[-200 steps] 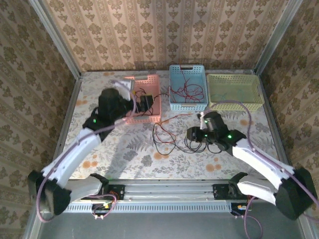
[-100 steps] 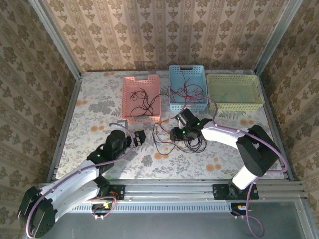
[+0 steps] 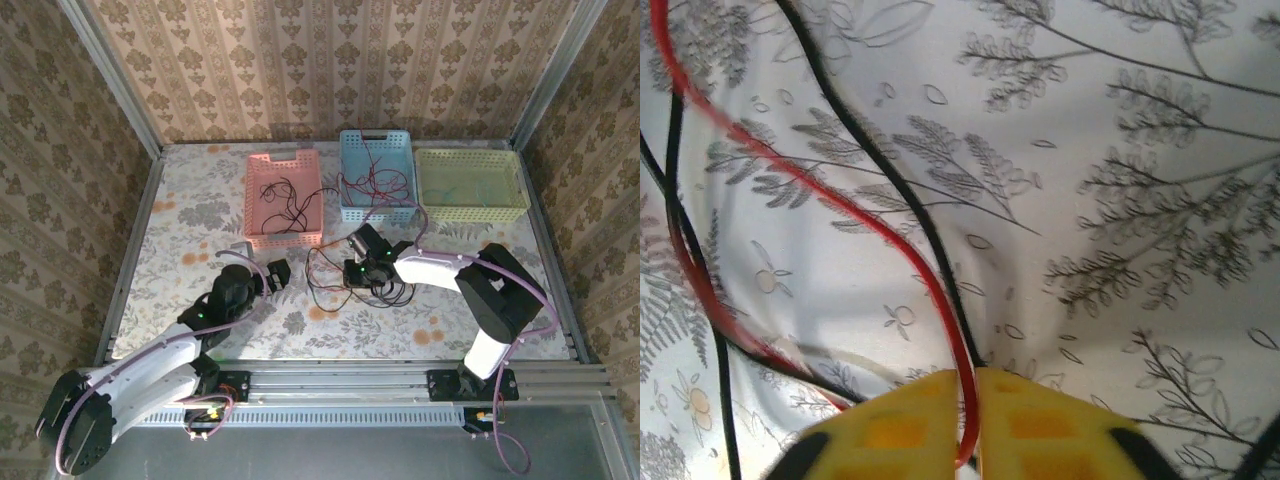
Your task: Untangle the cables
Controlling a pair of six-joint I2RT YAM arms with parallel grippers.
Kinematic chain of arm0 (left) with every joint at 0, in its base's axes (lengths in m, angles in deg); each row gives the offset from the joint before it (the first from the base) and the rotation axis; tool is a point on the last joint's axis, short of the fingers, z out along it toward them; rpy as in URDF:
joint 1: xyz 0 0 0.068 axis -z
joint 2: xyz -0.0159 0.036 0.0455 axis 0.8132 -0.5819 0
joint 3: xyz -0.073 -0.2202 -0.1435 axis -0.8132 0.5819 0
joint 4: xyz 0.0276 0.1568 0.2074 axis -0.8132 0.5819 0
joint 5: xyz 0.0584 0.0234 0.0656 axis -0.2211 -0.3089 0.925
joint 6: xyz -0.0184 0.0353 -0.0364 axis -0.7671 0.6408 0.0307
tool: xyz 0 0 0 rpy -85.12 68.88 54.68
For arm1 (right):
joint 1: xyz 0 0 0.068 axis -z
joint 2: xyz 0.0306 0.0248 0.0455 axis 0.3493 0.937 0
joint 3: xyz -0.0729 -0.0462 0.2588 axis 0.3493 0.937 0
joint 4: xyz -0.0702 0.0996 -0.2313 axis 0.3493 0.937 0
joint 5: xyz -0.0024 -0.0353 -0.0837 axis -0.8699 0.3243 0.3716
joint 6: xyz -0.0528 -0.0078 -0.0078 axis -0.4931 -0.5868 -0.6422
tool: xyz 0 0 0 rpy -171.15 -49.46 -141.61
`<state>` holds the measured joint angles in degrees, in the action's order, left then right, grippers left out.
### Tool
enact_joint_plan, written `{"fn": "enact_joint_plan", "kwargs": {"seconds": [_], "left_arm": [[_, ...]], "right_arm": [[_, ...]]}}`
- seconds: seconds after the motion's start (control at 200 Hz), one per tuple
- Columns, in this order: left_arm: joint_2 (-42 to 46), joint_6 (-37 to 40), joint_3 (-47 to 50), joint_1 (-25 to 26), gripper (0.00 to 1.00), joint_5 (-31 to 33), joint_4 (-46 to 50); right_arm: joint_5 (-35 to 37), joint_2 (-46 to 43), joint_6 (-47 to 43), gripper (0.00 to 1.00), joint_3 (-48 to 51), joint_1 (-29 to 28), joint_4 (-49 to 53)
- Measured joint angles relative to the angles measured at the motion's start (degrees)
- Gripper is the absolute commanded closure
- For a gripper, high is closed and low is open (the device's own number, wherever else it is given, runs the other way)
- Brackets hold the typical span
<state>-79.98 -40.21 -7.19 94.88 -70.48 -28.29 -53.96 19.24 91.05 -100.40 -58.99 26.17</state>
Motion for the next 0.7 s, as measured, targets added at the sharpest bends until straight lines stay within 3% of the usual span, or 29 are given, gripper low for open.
{"fn": "enact_joint_plan", "kwargs": {"seconds": [0.125,0.265,0.445,0.7], "left_arm": [[-0.1,0.0,-0.2,0.0,0.00,0.0,0.0],[0.8,0.1,-0.3,0.0,0.00,0.6,0.2],[1.1,0.2,-0.7,0.0,0.00,1.0,0.4],[0.1,0.4,-2.3,0.0,0.00,1.0,0.6]], "right_arm": [[1.0,-3.4,-0.2,1.00,0.1,-0.4,1.0],[4.0,-15.1,-2.6,1.00,-1.4,-1.0,4.9],[8.8,-27.9,-7.5,1.00,-10.4,-1.9,9.5],[12.2,-31.9,-12.8,1.00,-20.9,-2.3,15.4]]}}
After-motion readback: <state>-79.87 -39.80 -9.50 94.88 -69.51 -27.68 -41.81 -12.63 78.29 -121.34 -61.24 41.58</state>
